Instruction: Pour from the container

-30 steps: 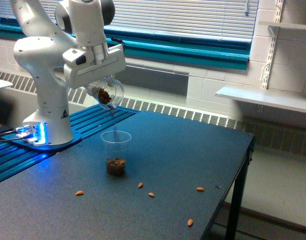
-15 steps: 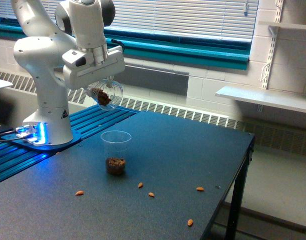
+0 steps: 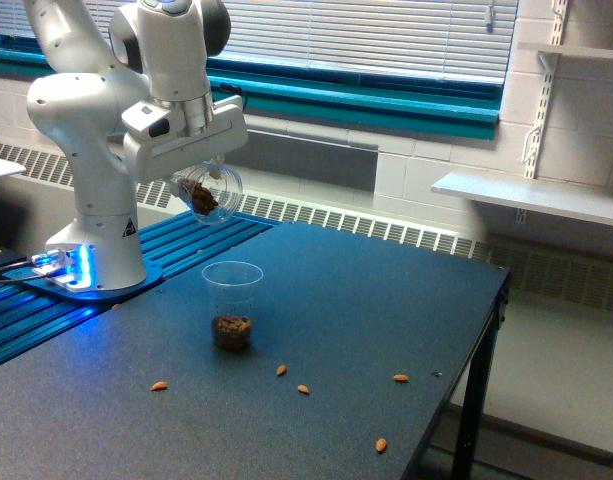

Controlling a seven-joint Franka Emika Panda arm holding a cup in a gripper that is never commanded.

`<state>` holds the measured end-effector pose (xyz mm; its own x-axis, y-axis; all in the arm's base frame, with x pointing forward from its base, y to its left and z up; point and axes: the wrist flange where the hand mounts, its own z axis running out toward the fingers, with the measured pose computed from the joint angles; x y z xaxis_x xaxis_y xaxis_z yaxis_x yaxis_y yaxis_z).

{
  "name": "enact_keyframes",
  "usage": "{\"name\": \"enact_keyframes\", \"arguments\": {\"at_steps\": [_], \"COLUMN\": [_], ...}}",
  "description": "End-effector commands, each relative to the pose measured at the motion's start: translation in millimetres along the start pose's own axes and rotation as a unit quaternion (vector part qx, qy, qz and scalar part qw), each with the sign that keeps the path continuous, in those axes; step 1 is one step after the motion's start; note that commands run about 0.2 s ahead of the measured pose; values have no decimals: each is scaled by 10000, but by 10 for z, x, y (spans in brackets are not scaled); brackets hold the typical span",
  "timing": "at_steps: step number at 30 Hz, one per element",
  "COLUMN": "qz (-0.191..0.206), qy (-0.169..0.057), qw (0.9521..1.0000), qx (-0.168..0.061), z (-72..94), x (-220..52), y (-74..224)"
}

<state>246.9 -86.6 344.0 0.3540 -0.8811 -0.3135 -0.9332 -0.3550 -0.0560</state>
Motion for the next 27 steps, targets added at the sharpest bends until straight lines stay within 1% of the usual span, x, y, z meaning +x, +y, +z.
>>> {"name": "enact_keyframes", "arguments": {"at_steps": [1, 11, 27], "qz": [-31, -81, -70], "qy": [-141, -198, -187], "qw": [9997, 9995, 9994], "qx": [-185, -235, -298], "z": [165, 208, 216], "x": [16, 43, 170], "y": [99, 107, 53]}}
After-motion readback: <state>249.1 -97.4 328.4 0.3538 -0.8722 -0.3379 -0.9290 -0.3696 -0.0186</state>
